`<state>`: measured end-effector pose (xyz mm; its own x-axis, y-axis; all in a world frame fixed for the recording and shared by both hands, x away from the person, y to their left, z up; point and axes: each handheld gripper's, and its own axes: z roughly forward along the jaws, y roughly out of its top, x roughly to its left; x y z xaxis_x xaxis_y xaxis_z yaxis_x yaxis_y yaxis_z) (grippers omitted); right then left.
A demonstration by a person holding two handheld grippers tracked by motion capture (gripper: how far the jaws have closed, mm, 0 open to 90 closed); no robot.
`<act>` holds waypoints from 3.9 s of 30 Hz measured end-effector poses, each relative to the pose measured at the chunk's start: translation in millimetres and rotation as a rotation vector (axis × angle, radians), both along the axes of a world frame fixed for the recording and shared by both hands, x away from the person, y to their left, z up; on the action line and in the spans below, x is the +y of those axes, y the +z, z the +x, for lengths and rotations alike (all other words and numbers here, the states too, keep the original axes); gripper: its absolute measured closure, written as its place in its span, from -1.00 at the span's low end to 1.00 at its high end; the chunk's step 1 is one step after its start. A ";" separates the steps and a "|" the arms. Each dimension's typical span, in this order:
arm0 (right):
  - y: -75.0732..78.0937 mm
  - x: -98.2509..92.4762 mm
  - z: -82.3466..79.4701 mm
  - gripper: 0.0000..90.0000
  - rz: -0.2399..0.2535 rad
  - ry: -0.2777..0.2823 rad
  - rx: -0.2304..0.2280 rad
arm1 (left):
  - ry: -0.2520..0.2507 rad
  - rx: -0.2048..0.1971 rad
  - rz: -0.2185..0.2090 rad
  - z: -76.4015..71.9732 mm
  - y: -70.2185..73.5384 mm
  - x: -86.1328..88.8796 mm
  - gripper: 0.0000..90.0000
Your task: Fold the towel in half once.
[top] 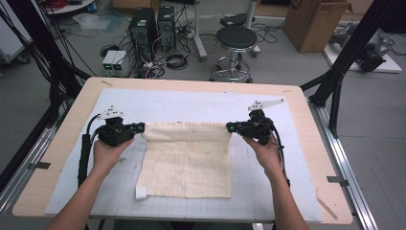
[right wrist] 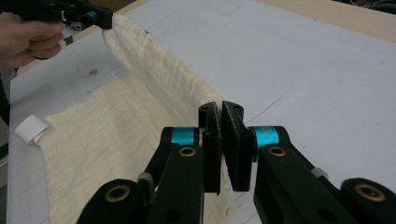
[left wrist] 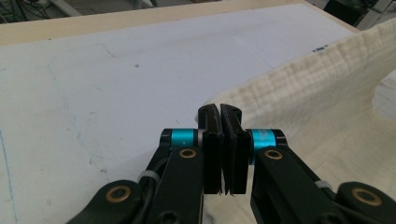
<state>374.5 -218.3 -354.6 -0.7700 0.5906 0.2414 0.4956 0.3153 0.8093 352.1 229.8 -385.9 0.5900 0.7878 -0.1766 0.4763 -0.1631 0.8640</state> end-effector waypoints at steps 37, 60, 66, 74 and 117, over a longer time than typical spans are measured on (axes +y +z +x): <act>-42.2 -6.7 -54.9 0.92 -0.023 0.046 0.011 | -0.110 0.020 0.049 -63.0 -25.4 0.5 0.93; -56.4 -5.5 -82.2 0.92 -0.033 0.085 0.032 | -0.153 0.013 0.037 -90.5 -36.3 7.7 0.93; -61.6 -5.1 -88.1 0.92 -0.043 0.091 0.046 | -0.178 0.011 0.047 -99.3 -40.0 6.1 0.93; -63.2 -5.6 -95.0 0.91 -0.046 0.105 0.037 | -0.197 0.009 0.044 -107.2 -41.6 7.0 0.93; -84.3 8.8 -121.1 0.46 -0.157 0.232 0.079 | -0.364 0.110 0.136 -118.4 -56.1 -5.8 0.43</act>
